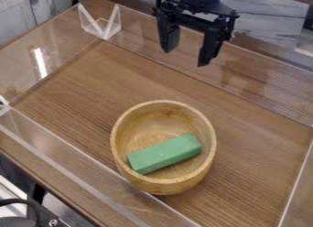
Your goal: Remove the green block from inside the brown bowl and put it on the table
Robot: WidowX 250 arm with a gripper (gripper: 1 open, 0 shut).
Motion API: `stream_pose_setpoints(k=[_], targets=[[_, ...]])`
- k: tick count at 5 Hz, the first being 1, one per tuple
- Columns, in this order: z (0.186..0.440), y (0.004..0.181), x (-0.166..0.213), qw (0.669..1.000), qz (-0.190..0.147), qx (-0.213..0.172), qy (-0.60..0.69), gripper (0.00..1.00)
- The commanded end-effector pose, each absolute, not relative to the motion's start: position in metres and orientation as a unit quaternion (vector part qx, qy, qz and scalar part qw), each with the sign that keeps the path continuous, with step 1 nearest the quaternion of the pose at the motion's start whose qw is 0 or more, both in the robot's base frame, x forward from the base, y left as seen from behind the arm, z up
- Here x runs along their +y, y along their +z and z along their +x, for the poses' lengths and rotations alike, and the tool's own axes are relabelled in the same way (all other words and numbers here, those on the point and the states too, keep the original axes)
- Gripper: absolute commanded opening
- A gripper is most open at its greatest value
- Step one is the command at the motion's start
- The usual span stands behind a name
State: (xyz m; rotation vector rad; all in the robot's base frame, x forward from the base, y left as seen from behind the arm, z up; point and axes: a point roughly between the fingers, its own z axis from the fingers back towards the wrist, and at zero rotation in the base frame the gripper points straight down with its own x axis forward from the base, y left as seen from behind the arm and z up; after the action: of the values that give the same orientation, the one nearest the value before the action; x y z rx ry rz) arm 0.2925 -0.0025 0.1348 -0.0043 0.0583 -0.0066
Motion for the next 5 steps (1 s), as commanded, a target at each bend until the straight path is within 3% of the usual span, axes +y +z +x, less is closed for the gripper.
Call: stream_pose_setpoints(k=[1,3,5], targets=[[0.284,0.128,-0.005,0.999,-0.002,0.036,-0.012,1.0],[0.238,0.116,-0.016,0.996,0.0,0.001,-0.088,1.0],[0.219,0.097,-0.019,0.994,0.001,-0.026,-0.109,1.0]])
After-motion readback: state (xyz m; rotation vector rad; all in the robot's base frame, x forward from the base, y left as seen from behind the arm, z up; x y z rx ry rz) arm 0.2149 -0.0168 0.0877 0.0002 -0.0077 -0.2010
